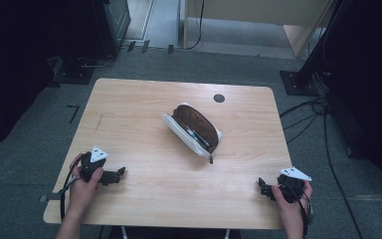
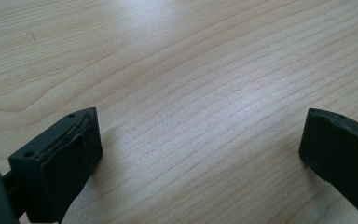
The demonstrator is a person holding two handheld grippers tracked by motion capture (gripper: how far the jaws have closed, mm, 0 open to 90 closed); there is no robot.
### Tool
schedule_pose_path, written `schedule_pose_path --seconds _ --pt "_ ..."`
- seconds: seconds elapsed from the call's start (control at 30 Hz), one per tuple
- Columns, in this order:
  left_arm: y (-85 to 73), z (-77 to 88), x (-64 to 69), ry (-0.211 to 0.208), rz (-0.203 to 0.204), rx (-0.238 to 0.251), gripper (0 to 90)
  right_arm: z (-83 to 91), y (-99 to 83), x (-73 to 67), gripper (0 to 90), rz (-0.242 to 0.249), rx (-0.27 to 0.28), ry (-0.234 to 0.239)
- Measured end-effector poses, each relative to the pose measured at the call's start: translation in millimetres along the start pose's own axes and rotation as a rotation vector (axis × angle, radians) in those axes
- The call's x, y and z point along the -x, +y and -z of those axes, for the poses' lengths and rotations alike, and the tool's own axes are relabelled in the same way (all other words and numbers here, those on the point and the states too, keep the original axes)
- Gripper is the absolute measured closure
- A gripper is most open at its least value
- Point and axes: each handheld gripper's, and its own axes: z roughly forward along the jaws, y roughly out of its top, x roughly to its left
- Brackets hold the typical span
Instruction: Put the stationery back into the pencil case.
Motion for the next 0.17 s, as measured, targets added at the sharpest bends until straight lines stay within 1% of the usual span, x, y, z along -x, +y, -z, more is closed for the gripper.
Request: schedule_pose_path --seconds 0.17 --pt "0.2 -0.3 -0.1 0.000 0.000 0.001 0.0 0.0 0.0 0.0 0.0 0.000 0.000 0.001"
